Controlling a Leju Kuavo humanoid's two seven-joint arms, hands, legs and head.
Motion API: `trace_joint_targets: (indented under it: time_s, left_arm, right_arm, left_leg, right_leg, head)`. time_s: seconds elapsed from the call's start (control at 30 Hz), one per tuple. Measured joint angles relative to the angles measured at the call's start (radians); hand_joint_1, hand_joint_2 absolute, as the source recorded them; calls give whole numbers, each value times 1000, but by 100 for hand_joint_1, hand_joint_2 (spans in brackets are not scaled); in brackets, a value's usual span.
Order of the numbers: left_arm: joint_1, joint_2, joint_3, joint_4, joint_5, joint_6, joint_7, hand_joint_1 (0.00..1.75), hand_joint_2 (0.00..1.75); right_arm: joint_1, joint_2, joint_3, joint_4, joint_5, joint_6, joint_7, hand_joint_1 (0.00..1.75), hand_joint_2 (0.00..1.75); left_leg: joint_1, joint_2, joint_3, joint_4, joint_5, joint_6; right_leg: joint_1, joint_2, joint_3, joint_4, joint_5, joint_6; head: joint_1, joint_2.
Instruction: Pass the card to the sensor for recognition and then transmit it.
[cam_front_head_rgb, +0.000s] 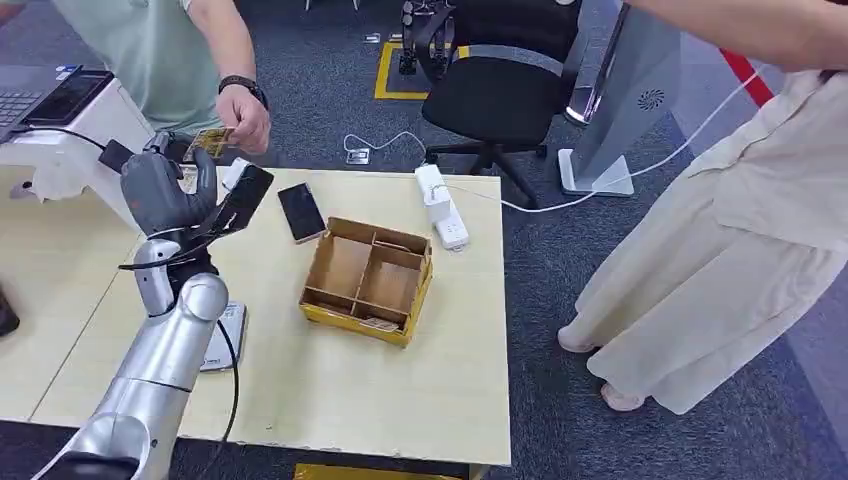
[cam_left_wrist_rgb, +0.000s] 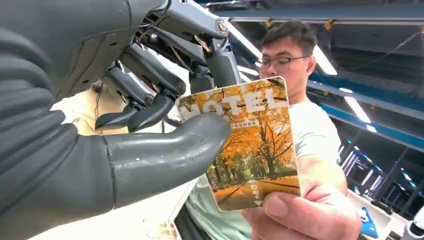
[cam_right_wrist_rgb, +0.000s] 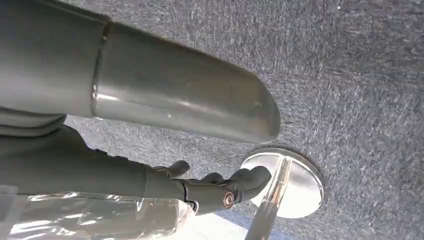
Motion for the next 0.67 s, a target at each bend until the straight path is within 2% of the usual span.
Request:
trace_joint_targets:
  time_s: [0.4,0.43,0.47,0.5,0.67]
  left_arm:
    - [-8,-45,4,28,68,-1,-27,175,175]
    - [-8,-48,4,28,71,-2,-27,120,175]
    - [-8,-50,4,28,75,-4,-27,120,175]
    - [-8,-54,4,28,79,-6,-28,0,175]
    - [-8,-64,4,28,79,-5,-45,0,175]
  right_arm:
    - [0,8,6,1,1,-1,3,0,0]
    - [0,8,6,1,1,-1,2,0,0]
    - [0,8,6,1,1,-1,2,0,0]
    - [0,8,6,1,1,-1,2,0,0]
    - [0,9,14,1,3,0,5,0,0]
  left_leg:
    - [0,0,0,0,0,0]
    - [0,0,0,0,0,0]
    - [0,0,0,0,0,0]
    - [0,0,0,0,0,0]
    - [0,0,0,0,0,0]
  right_leg:
    - [0,0,0,0,0,0]
    - [0,0,0,0,0,0]
    - [0,0,0,0,0,0]
    - [0,0,0,0,0,0]
    - [0,0,0,0,0,0]
  head:
    - [0,0]
    - [0,0]
    - [0,0]
    - [0,0]
    - [0,0]
